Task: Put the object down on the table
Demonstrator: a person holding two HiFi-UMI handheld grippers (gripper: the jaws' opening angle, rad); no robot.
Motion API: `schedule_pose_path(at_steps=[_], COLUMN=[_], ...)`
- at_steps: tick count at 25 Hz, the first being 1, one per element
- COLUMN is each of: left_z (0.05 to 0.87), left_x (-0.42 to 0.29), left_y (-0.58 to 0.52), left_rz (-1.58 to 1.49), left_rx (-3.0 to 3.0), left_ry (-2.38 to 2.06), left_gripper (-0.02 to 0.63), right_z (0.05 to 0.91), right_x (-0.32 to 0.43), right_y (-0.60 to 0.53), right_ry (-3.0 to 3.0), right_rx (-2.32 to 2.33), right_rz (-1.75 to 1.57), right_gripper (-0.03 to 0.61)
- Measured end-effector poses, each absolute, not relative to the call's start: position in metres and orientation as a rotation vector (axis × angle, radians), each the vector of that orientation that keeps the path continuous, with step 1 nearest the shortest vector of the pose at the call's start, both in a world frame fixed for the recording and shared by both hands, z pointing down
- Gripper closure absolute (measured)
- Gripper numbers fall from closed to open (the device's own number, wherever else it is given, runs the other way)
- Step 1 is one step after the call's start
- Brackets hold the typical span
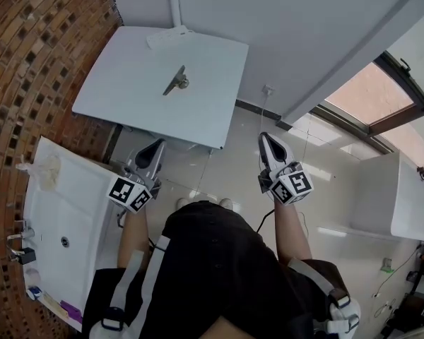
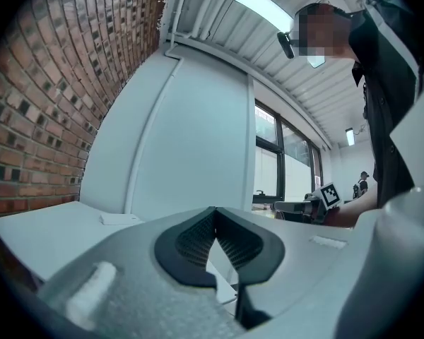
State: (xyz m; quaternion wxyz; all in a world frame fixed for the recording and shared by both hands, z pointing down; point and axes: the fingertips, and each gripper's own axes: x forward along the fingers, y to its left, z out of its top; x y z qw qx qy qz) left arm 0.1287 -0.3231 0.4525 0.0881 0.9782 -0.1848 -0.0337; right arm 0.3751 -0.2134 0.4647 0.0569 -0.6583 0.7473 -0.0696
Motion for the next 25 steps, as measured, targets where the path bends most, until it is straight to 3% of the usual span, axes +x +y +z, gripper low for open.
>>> schedule_pose_path(at_steps=[25], left_z=[0.454], left_x=[0.129], left_y=[-0.339], left_rz=[-0.13], left_rx=[2.899], left_ry=[-0.493], left_gripper=[0.614], right_z=[0.474], right_x=[0.308], right_y=[-0.254], right_ry=[2.492], right_rx=[-1.871], right_rz=[-0.213], right_gripper=[0.58])
